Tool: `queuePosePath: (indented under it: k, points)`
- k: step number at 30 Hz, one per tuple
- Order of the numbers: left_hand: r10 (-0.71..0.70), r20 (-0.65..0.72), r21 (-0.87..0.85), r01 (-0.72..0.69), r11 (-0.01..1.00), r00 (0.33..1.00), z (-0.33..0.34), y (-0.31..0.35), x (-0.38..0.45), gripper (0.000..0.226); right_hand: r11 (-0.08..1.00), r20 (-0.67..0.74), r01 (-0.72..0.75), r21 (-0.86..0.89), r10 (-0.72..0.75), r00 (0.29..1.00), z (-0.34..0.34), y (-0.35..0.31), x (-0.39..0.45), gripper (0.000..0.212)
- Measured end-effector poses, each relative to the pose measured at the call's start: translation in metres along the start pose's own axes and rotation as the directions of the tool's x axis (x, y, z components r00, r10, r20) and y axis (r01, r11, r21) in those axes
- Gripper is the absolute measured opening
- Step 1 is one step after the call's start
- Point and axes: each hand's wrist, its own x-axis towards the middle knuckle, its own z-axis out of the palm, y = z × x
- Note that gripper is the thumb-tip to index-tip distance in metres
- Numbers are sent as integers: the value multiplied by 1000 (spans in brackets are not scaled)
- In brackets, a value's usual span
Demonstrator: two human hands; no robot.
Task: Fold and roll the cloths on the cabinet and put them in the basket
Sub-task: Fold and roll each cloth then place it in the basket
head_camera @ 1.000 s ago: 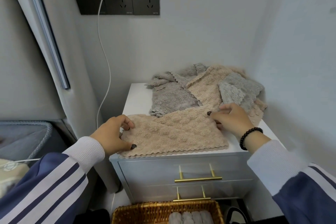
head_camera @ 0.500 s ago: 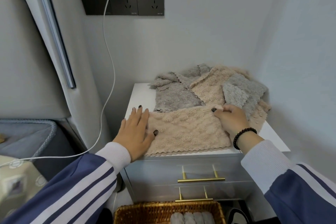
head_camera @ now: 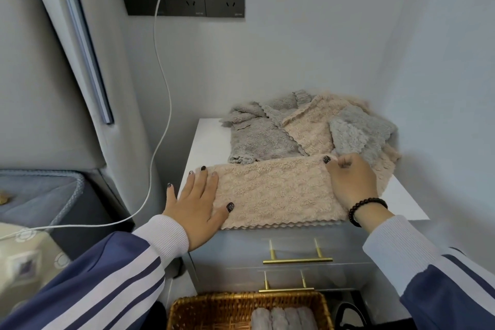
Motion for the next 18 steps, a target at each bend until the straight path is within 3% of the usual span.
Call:
queuePosePath:
  k: [2,5,7,10,12,14,18]
  points:
    - [10,-3,37,-10,999,1000,-5,3,-1,74,999,-65,38,-13,-39,997,-2,-1,-1,11]
    - [84,-54,49,-82,995,995,-17,11,3,76,936,-114,278,-216,-307,945,1,-11,-9,29]
    - [148,-103,12,-148,989,984,-22,19,8,66,848,-10,470,-244,-487,873,12,-25,-23,35]
    - [184,-133,-38,-191,981,974,-19,30,19,60,649,308,728,-223,-661,684,40,-33,-46,38]
    - [159,-113,-34,-164,986,981,-12,32,27,64,571,513,779,-258,-602,611,55,-27,-52,44]
    - [139,-102,0,-139,990,985,-4,32,31,75,544,638,766,-343,-464,615,61,-19,-50,51]
    - [158,-126,5,-159,987,979,1,23,32,86,542,680,721,-431,-330,655,58,-11,-39,67]
